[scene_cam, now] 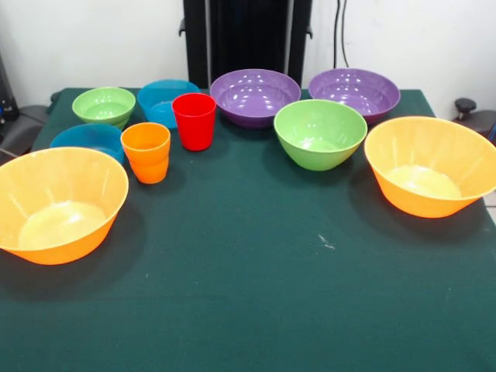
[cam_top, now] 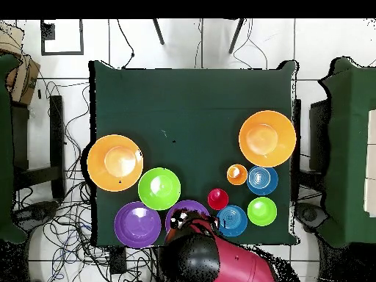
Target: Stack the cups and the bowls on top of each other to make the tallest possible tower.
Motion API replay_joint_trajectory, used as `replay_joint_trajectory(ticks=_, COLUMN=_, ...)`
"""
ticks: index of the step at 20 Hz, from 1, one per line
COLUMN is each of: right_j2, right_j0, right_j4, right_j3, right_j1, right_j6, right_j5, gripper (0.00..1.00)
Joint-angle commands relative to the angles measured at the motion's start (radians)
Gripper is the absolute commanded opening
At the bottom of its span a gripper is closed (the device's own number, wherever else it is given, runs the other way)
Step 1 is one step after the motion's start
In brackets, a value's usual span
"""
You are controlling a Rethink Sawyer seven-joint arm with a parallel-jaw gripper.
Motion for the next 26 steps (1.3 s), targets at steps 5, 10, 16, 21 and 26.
replay_joint_trajectory(ticks=5, right_j2=0.079, right_j0=0.023, right_j4=-0.089, right_j3=-0.093, right_j1=0.264, right_j6=0.086, right_j5=-0.181, gripper=1.0)
replay_joint_trajectory(ticks=10, right_j2=0.081, right_j0=0.01, right_j4=-0.099, right_j3=-0.106, right_j1=0.337, right_j6=0.083, right_j5=-0.252, gripper=1.0)
replay_joint_trajectory(ticks=16, right_j2=0.098, right_j0=-0.022, right_j4=-0.115, right_j3=-0.111, right_j1=0.373, right_j6=0.064, right_j5=-0.286, gripper=1.0)
replay_joint_trajectory(ticks=21, right_j2=0.11, right_j0=-0.028, right_j4=-0.115, right_j3=-0.122, right_j1=0.383, right_j6=0.067, right_j5=-0.289, gripper=1.0)
replay_joint_trajectory(ticks=26, right_j2=0.109, right_j0=-0.017, right_j4=-0.12, right_j3=-0.12, right_j1=0.351, right_j6=0.069, right_j5=-0.277, gripper=1.0)
